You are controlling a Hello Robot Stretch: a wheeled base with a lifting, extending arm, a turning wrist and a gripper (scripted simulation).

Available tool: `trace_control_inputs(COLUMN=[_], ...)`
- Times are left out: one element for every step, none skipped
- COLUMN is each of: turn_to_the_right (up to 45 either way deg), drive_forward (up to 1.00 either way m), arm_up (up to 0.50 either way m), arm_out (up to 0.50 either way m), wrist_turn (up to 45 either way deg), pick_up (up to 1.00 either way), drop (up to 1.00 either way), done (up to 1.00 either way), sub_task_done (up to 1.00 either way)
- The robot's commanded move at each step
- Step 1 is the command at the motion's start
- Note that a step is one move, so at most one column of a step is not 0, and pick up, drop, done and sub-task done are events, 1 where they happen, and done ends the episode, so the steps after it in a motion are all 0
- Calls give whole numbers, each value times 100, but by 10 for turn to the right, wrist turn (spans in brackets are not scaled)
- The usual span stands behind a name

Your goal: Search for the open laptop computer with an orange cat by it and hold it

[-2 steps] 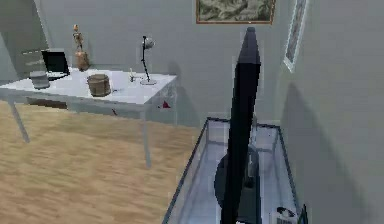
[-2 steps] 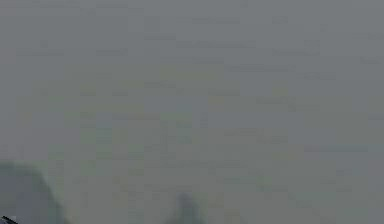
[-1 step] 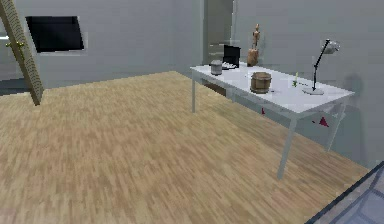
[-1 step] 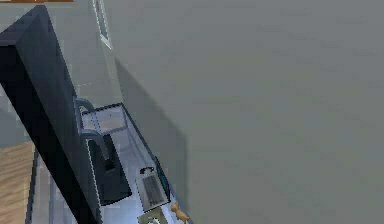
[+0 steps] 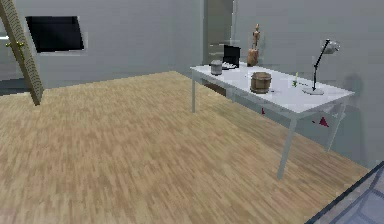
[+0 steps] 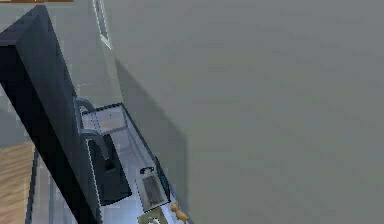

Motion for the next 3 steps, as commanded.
trace_control_inputs(turn_to_the_right=[0, 0, 0], drive_forward=[0, 0, 0], arm_up=[26, 0, 0], arm_out=[0, 16, 0], wrist_turn=[0, 0, 450], pick_up=[0, 0, 0], drop=[0, 0, 0], done=[0, 0, 0], sub_task_done=[0, 0, 0])
